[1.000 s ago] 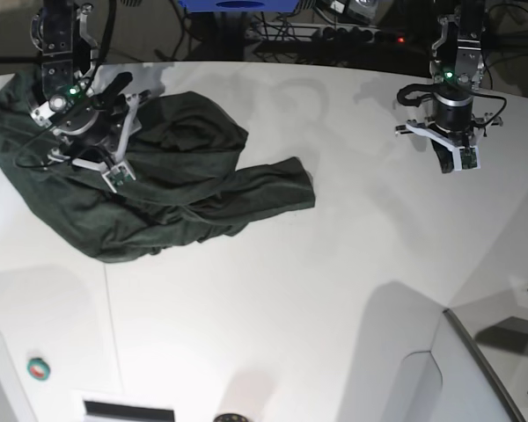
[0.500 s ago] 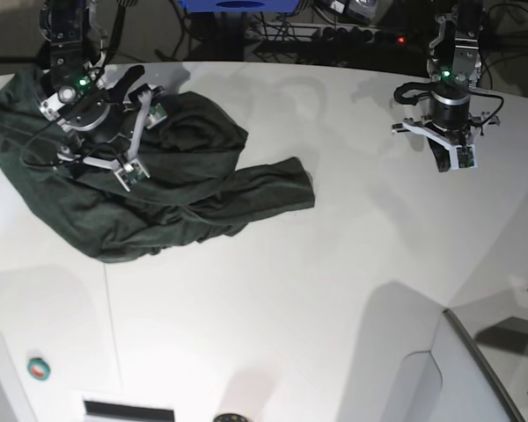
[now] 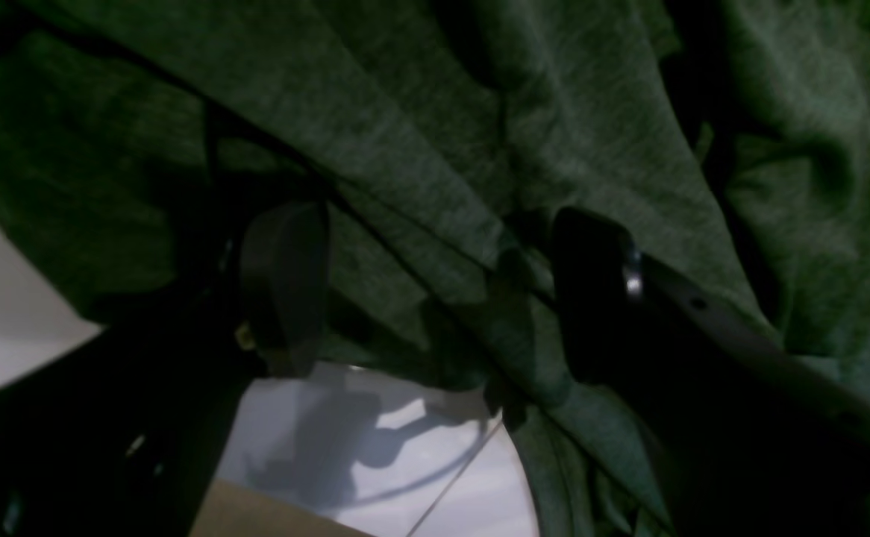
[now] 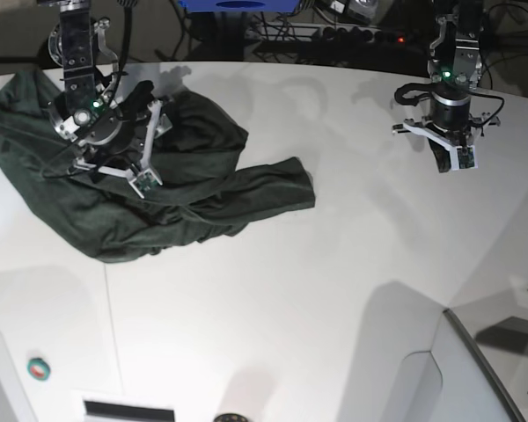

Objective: Layout the t-shirt on the table in an organized manner, then fold the t-shirt properly
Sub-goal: 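Regrasp the shirt with the right gripper and drag it outward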

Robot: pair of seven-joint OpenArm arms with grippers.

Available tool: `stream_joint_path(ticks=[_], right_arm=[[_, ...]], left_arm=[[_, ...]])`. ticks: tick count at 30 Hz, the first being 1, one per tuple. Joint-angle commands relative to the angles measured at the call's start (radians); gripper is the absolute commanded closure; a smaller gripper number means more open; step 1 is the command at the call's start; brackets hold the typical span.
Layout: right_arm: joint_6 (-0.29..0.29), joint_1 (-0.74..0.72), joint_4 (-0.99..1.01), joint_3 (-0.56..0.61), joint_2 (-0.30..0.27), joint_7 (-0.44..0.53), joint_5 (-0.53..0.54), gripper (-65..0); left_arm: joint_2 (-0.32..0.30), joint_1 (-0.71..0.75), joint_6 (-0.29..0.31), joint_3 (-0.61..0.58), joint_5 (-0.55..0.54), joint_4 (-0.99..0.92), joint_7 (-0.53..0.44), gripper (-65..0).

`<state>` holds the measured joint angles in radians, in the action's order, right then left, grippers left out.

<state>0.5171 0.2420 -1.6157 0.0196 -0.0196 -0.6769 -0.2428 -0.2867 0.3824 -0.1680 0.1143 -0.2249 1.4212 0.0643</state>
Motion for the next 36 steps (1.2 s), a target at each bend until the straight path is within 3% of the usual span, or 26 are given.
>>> stream_joint_path(ticks=[1, 3, 6, 8, 13, 20, 24, 27, 29, 36], right_arm=[[-0.004, -0.023, -0.001, -0.004, -0.003, 0.018, 0.003, -41.7], [-0.004, -0.039, 0.022, -0.007, -0.003, 0.018, 0.003, -36.3], [-0.004, -0.043, 0.024, -0.008, -0.003, 0.013, 0.003, -10.4], [-0.004, -0.037, -0.001, -0.008, -0.003, 0.013, 0.003, 0.0], [-0.004, 0.043, -0.165, -0.011, -0.009, 0.012, 0.003, -0.2], [0.004, 0.182, -0.395, -0.215, -0.006, 0.018, 0.003, -0.2], [0.013, 0.196, -0.395, -0.404, -0.006, 0.021, 0.007, -0.2], [0.062, 0.188, -0.378, -0.527, -0.004, 0.021, 0.007, -0.2], [0.065, 0.162, -0.351, -0.587, -0.004, 0.013, 0.007, -0.2], [0.065, 0.070, -0.130, -0.626, -0.004, 0.013, 0.004, -0.5]], left_arm=[[-0.013, -0.001, -0.006, 0.008, 0.003, 0.011, -0.028, 0.0], [-0.013, -0.003, -0.006, 0.008, 0.003, 0.011, -0.028, 0.0], [-0.013, -0.003, -0.006, 0.008, 0.003, 0.011, -0.028, 0.0], [-0.013, -0.003, -0.006, 0.008, 0.003, 0.011, -0.028, 0.0], [-0.013, -0.004, -0.006, 0.009, 0.003, 0.011, -0.028, 0.0], [-0.015, -0.004, -0.006, 0.011, 0.003, 0.013, -0.028, 0.0], [-0.018, -0.004, -0.006, 0.012, 0.003, 0.013, -0.028, 0.0], [-0.018, -0.004, -0.006, 0.012, 0.005, 0.013, -0.028, 0.0], [-0.018, -0.006, -0.006, 0.009, 0.005, 0.014, -0.028, 0.0], [0.004, -0.024, -0.006, 0.003, 0.005, 0.022, -0.028, 0.0]])
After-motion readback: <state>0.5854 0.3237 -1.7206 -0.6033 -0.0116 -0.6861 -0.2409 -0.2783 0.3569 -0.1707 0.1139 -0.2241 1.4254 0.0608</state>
